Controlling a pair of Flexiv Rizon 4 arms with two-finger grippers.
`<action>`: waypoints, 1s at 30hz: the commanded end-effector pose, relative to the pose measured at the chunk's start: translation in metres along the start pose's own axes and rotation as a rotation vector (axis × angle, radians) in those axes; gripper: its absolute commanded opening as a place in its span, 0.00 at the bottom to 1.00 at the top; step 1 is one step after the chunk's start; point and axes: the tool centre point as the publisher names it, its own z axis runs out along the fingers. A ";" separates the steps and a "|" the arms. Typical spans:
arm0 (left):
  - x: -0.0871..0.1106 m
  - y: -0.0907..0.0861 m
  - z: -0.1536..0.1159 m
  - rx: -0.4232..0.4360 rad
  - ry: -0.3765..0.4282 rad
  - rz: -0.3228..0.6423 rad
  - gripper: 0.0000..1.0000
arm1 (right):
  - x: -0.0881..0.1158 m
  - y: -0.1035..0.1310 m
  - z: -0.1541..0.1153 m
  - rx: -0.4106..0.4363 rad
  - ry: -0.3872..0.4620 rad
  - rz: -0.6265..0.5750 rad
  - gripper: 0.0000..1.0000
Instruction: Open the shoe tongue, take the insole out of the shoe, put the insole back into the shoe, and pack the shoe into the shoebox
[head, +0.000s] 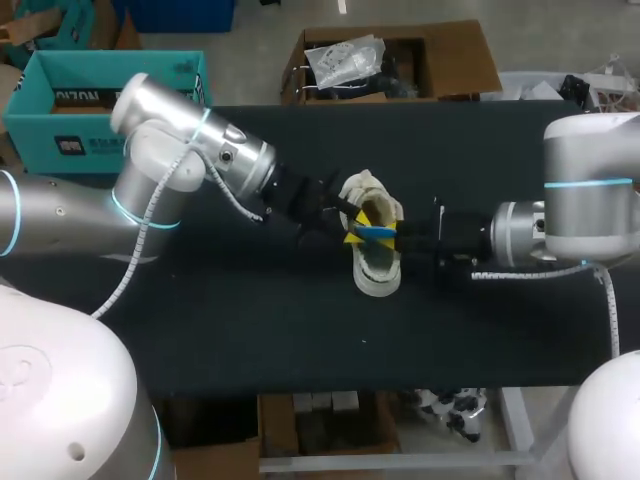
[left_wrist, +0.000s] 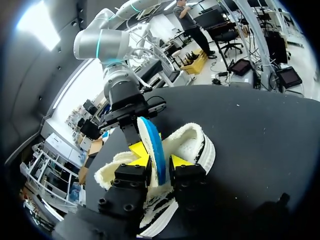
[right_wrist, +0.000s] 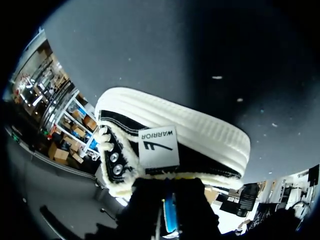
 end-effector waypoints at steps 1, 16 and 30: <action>0.002 -0.007 0.001 -0.005 -0.005 0.012 0.00 | 0.000 0.004 0.002 0.004 -0.003 0.006 0.00; 0.004 -0.004 0.002 -0.015 0.000 0.019 0.00 | -0.019 -0.032 -0.015 0.004 0.033 -0.053 0.15; 0.000 0.019 0.013 -0.060 0.009 -0.029 0.00 | -0.004 -0.010 0.003 -0.012 -0.012 -0.022 0.00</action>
